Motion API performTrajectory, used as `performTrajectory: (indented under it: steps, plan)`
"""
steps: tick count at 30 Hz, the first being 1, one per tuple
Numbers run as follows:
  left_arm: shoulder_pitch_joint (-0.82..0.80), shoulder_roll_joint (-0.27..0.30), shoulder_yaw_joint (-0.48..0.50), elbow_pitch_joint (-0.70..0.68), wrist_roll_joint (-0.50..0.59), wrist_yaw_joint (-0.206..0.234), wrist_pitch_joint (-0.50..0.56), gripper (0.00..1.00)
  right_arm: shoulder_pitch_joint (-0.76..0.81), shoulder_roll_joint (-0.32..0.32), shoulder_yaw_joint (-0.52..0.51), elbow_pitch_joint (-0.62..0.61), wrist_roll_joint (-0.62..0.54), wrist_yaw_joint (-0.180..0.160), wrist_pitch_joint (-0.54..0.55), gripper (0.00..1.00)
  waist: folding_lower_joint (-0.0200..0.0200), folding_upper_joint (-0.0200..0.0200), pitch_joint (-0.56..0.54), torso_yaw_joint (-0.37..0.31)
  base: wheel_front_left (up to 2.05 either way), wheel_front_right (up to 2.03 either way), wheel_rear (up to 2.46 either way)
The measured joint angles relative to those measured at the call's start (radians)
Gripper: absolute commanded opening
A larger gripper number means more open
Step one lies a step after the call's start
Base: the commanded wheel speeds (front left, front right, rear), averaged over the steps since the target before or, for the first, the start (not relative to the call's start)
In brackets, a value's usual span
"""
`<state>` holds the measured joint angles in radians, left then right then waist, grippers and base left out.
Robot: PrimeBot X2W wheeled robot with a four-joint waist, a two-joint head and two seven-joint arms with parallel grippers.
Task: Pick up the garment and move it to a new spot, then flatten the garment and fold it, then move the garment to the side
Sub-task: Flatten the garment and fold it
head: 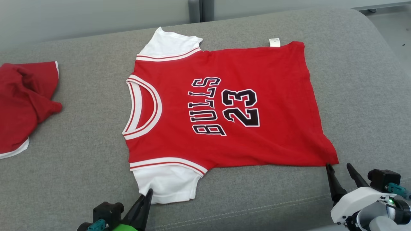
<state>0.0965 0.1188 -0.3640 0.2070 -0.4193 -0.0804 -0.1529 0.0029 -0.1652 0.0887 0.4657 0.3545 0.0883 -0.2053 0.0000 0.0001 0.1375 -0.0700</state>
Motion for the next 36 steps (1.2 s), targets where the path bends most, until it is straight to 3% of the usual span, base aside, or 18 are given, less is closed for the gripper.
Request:
performTrajectory:
  steps: [13,18,19,20,21,24,25,27,28,36]
  plan:
    - [-0.020,0.002,0.002,-0.055,0.002,0.001,-0.006,0.00,-0.084,0.038,-0.013,0.114,0.083,0.019,0.014,1.00,0.0000,0.0000,0.041,0.027,0.00,0.00,0.00]
    - [-0.020,0.005,0.006,-0.059,0.002,0.002,-0.006,0.00,-0.120,0.044,-0.027,0.155,0.118,0.026,0.014,0.94,0.0000,0.0000,0.048,0.028,0.00,0.00,0.00]
    - [-0.020,0.005,0.006,-0.060,0.002,0.002,-0.006,0.00,-0.125,0.043,-0.028,0.164,0.123,0.026,0.013,0.87,0.0000,-0.0001,0.048,0.028,0.00,0.00,0.00]
    - [-0.020,0.005,0.006,-0.061,0.002,0.003,-0.006,0.00,-0.130,0.042,-0.028,0.171,0.124,0.026,0.013,0.73,0.0000,-0.0001,0.049,0.028,0.00,0.00,0.00]
    - [-0.020,0.005,0.006,-0.062,0.002,0.003,-0.006,0.00,-0.136,0.042,-0.028,0.179,0.124,0.026,0.012,0.49,0.0000,0.0000,0.049,0.027,0.00,0.00,0.00]
    - [-0.020,0.005,0.006,-0.069,0.002,0.003,-0.006,0.00,-0.144,0.042,-0.028,0.194,0.141,0.026,0.012,0.28,0.0000,0.0000,0.050,0.027,0.00,0.00,0.00]
    - [-0.020,0.005,0.006,-0.074,0.002,0.003,-0.006,0.00,-0.145,0.042,-0.028,0.197,0.142,0.026,0.012,0.28,0.0000,0.0000,0.050,0.027,0.00,0.00,0.00]
    - [-0.020,0.004,0.008,-0.086,0.002,0.003,-0.007,0.00,-0.146,0.040,-0.026,0.198,0.142,0.032,0.009,0.13,0.0000,-0.0001,0.050,0.027,0.00,0.00,0.00]
    - [-0.021,0.004,0.010,-0.089,0.001,0.003,-0.008,0.00,-0.146,0.040,-0.025,0.197,0.146,0.035,0.003,0.00,0.0000,0.0000,0.050,0.027,0.00,0.00,0.00]
    - [-0.020,-0.016,0.056,-0.143,-0.055,0.012,-0.043,0.00,-0.141,0.064,-0.021,0.147,0.241,0.035,-0.007,0.00,0.0000,0.0000,0.046,0.007,0.00,0.00,0.00]
